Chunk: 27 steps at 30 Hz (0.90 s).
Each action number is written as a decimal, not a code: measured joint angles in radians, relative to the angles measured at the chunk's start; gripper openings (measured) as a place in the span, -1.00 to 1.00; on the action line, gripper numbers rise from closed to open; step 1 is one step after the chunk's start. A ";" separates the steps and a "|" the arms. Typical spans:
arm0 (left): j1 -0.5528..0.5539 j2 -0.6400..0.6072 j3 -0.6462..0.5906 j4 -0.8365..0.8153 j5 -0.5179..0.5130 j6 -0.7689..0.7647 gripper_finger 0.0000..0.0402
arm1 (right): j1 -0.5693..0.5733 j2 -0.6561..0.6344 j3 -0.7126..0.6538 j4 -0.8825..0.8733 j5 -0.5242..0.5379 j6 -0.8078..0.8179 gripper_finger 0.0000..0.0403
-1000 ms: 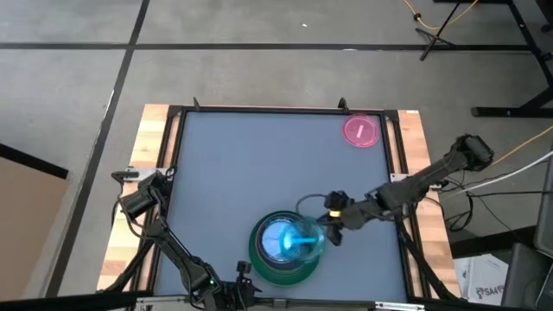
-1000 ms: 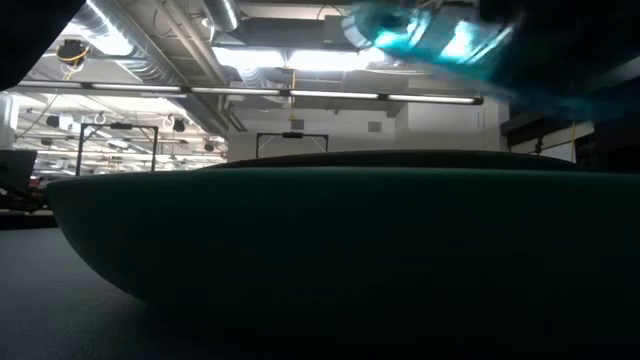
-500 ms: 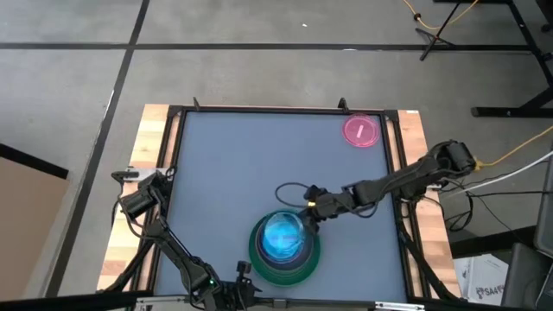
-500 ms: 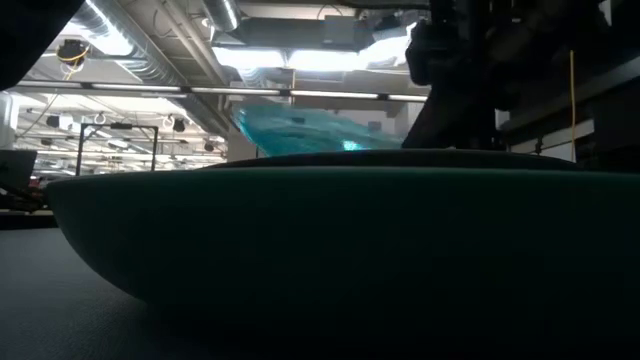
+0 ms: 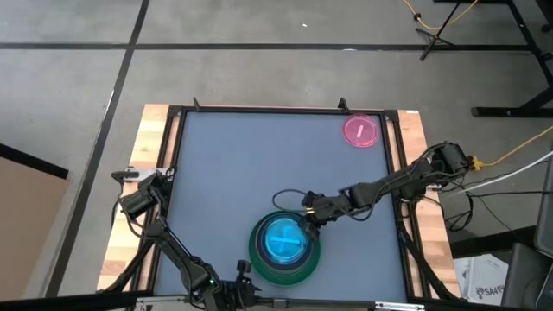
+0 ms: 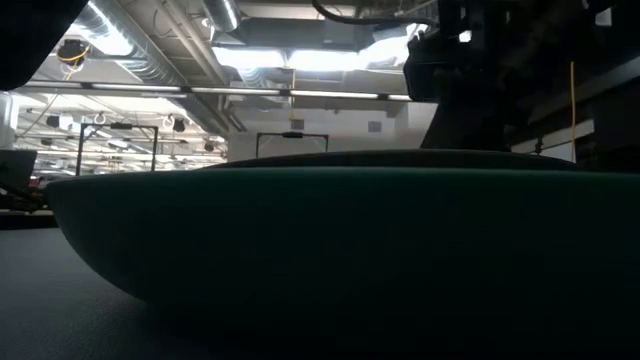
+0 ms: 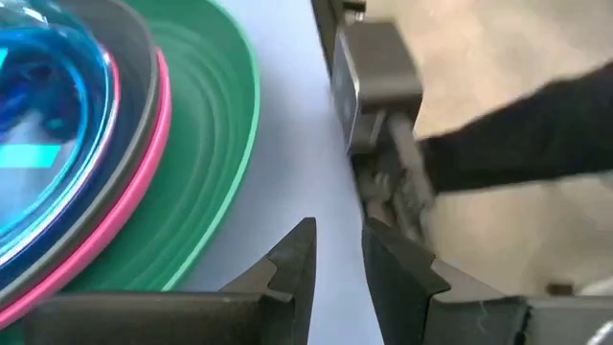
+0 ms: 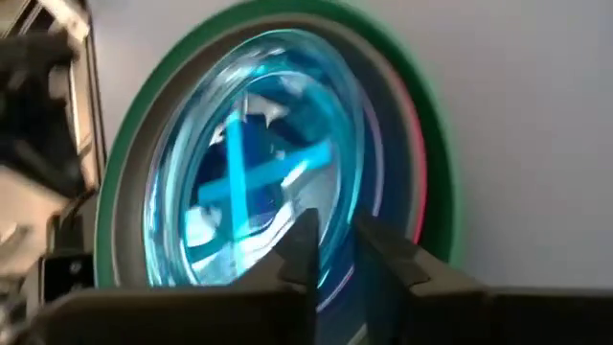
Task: Stack plastic plates
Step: Stack the blue plate on top of the blue plate, then stack the pink plate on top of the blue plate
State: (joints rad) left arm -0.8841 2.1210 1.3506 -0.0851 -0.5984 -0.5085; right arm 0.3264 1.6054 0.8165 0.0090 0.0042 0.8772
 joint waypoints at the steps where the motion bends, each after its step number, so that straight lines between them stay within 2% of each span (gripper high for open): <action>1: 0.000 -0.008 0.000 -0.025 0.000 0.009 -0.59 | 0.000 0.000 0.000 -0.002 -0.018 -0.013 -0.68; 3: 0.000 -0.038 0.000 -0.086 -0.007 0.014 -0.59 | 0.000 0.000 0.000 -0.007 -0.061 -0.037 -0.54; 8: -0.001 -0.164 0.000 -0.319 -0.118 0.016 -0.59 | -0.018 -0.057 0.001 -0.028 -0.120 -0.136 -0.26; 12: 0.033 -0.278 -0.023 -0.477 -0.113 0.022 -0.59 | -0.051 -0.146 0.002 -0.111 -0.119 -0.260 -0.17; 14: 0.058 -0.342 -0.072 -0.495 -0.117 0.022 -0.59 | -0.079 -0.193 0.002 -0.167 -0.105 -0.315 -0.17; 20: 0.159 -0.548 -0.311 -0.385 -0.102 0.022 -0.59 | -0.178 -0.309 0.002 -0.362 0.079 -0.470 -0.19; 27: 0.314 -0.675 -0.574 -0.069 -0.015 0.032 -0.59 | -0.316 -0.356 0.002 -0.567 0.257 -0.568 -0.19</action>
State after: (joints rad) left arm -0.5698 1.4465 0.7764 -0.1544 -0.6135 -0.4768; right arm 0.0100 1.2496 0.8181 -0.5580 0.2610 0.3093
